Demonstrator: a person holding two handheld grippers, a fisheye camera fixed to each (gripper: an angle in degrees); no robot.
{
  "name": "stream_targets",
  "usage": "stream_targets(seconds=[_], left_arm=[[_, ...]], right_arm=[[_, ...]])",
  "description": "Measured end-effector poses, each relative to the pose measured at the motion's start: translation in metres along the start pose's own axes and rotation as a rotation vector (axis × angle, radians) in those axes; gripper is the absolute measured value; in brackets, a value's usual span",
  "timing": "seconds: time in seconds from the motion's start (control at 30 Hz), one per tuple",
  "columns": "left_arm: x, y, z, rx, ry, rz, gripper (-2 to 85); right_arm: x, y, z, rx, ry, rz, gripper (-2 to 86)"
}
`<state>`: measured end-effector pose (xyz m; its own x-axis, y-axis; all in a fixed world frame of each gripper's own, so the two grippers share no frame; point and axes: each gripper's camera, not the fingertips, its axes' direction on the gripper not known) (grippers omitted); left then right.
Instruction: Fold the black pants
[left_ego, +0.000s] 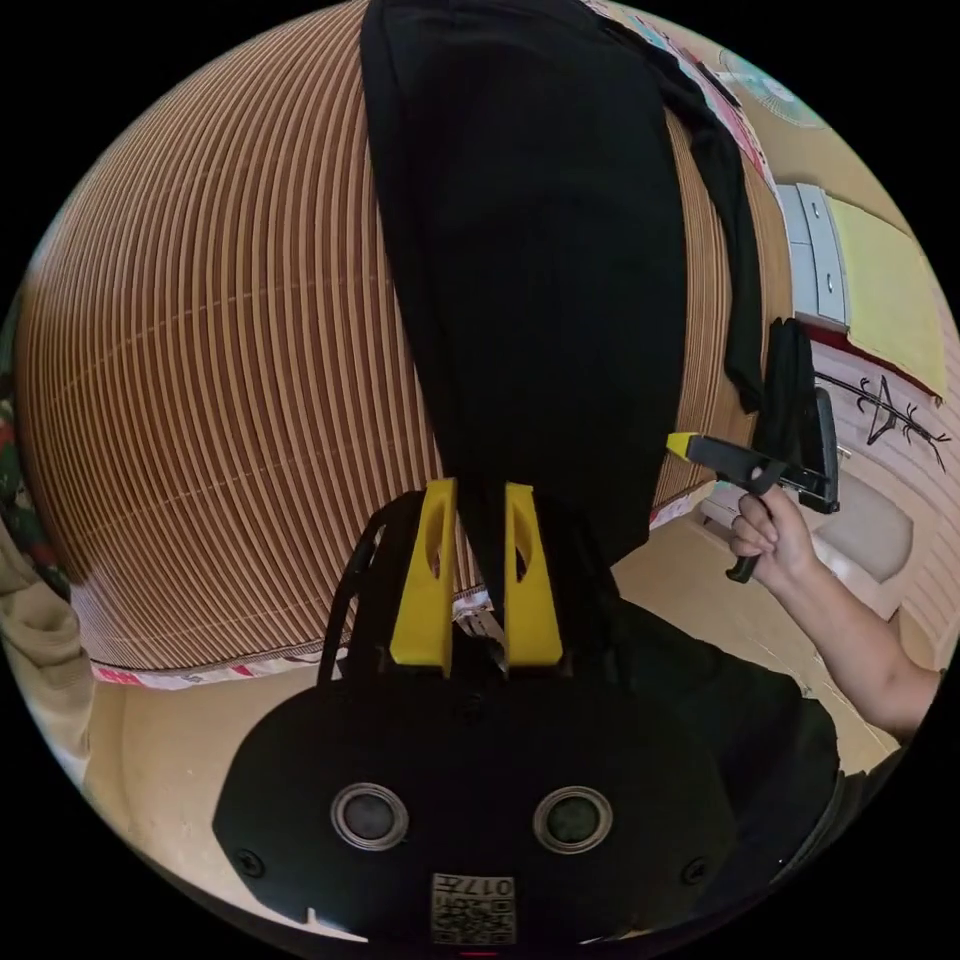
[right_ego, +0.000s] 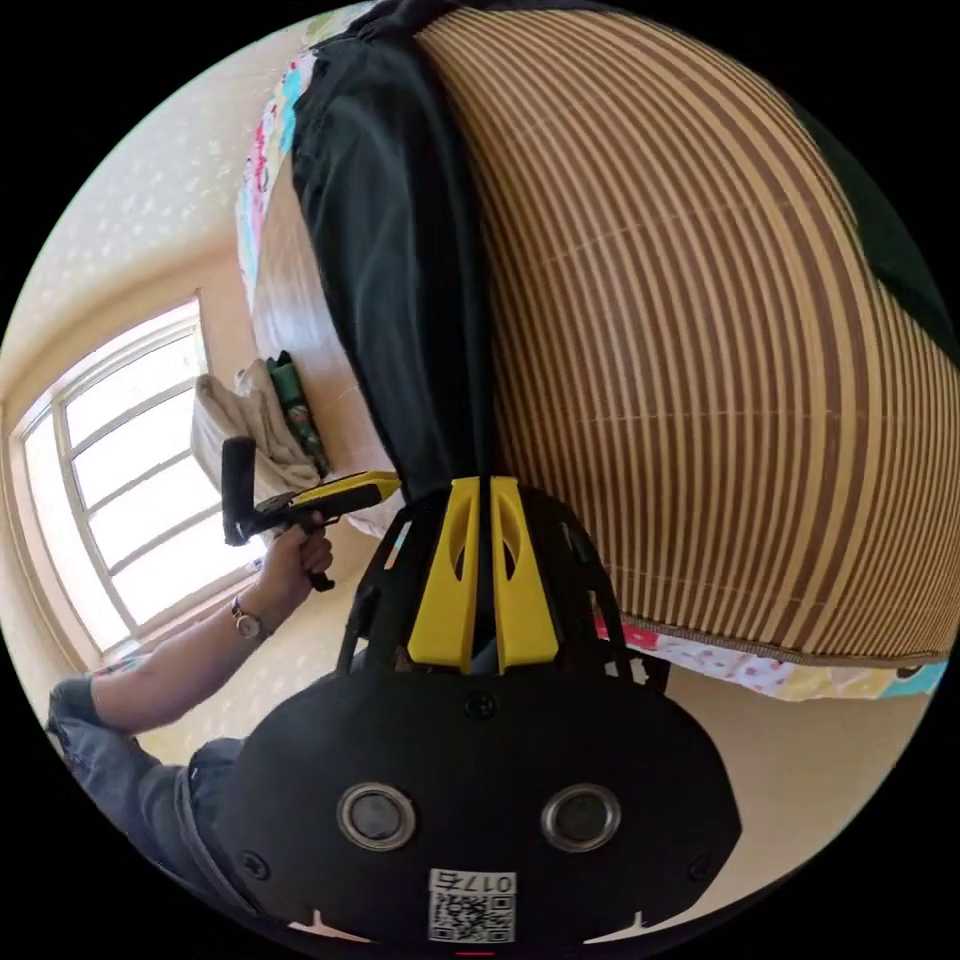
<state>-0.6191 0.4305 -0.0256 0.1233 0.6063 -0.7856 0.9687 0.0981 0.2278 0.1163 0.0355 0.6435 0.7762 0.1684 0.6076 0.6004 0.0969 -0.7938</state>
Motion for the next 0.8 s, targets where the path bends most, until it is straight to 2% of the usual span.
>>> stream_targets(seconds=[0.03, 0.13, 0.23, 0.3, 0.37, 0.47, 0.6, 0.73, 0.8], left_arm=[[0.000, -0.003, 0.004, -0.095, -0.046, 0.030, 0.8], [0.007, 0.012, 0.014, -0.215, -0.255, 0.138, -0.7], [-0.003, 0.033, 0.007, -0.216, -0.227, 0.110, -0.9], [-0.018, 0.042, 0.003, -0.204, -0.142, 0.034, -1.0], [-0.035, 0.049, -0.001, -0.183, -0.056, -0.030, -1.0], [-0.058, 0.051, -0.001, -0.186, 0.006, -0.107, -1.0], [-0.076, 0.045, -0.006, -0.184, 0.021, -0.163, -1.0], [-0.084, 0.039, -0.020, -0.126, 0.075, -0.200, -1.0], [-0.086, 0.037, -0.023, -0.114, 0.100, -0.203, -1.0]], right_arm=[[-0.012, 0.003, -0.002, -0.001, 0.006, -0.039, 3.2], [-0.041, -0.005, -0.004, -0.116, 0.075, -0.147, 3.4], [-0.061, -0.026, -0.029, -0.205, 0.425, -0.250, 4.6], [-0.064, -0.036, -0.068, -0.072, 0.599, -0.267, 6.7], [-0.048, -0.056, -0.124, 0.089, 0.776, -0.144, 9.8], [-0.006, -0.086, -0.171, 0.133, 0.761, 0.044, 13.1], [0.023, -0.116, -0.179, 0.059, 0.779, 0.076, 14.2], [0.020, -0.134, -0.190, 0.042, 0.791, 0.082, 9.7], [0.018, -0.132, -0.202, 0.054, 0.641, 0.035, 5.4]])
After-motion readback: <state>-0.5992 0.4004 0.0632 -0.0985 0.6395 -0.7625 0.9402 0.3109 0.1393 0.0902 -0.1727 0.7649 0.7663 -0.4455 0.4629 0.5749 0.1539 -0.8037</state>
